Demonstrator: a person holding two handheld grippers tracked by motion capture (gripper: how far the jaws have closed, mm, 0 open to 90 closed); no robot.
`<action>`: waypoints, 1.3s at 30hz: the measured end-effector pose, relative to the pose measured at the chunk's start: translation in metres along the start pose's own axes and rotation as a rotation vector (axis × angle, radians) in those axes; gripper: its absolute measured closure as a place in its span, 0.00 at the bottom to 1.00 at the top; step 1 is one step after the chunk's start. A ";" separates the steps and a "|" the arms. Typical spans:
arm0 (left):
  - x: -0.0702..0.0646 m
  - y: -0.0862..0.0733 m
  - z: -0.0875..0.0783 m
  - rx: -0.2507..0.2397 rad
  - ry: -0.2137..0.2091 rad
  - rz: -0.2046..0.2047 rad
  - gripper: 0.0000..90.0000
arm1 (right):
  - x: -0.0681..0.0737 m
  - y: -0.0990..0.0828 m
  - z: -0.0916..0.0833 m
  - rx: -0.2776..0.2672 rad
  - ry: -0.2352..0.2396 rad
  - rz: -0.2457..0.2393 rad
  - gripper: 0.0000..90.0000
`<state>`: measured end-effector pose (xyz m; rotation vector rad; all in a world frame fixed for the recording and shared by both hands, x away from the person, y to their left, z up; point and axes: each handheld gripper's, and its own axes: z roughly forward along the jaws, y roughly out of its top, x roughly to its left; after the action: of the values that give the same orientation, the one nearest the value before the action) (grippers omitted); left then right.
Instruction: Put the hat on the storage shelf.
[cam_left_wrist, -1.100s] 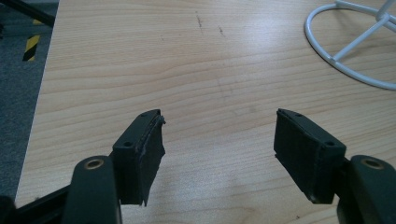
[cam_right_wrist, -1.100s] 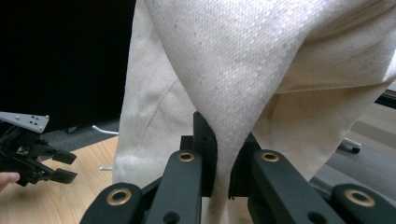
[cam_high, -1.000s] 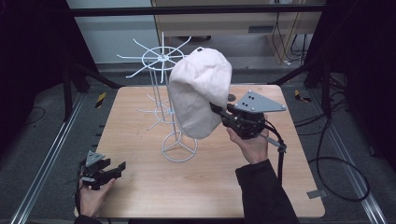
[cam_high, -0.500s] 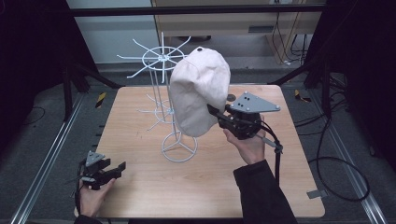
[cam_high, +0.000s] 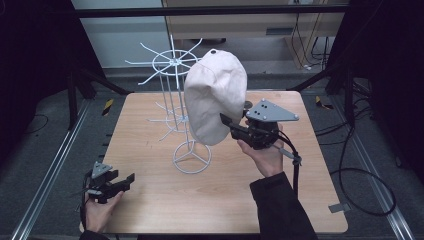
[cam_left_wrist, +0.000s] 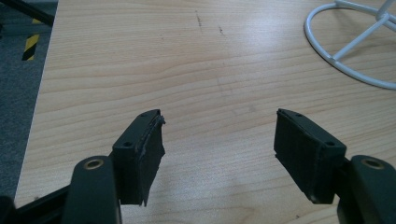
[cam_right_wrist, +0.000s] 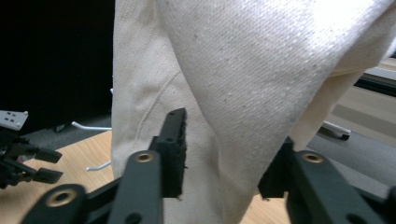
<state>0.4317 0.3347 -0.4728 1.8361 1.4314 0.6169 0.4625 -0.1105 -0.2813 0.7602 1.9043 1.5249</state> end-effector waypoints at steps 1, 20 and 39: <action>0.000 0.000 0.000 0.000 0.000 0.000 0.36 | 0.000 0.000 0.000 -0.002 -0.004 0.002 0.62; 0.000 0.000 0.000 0.005 -0.001 0.002 0.36 | -0.009 -0.012 -0.004 -0.011 -0.045 0.041 0.45; -0.001 -0.001 0.001 0.007 0.002 0.005 0.36 | -0.022 -0.061 -0.030 0.041 -0.044 0.113 0.23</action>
<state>0.4319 0.3335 -0.4739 1.8462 1.4325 0.6175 0.4502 -0.1578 -0.3338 0.9262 1.8943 1.5273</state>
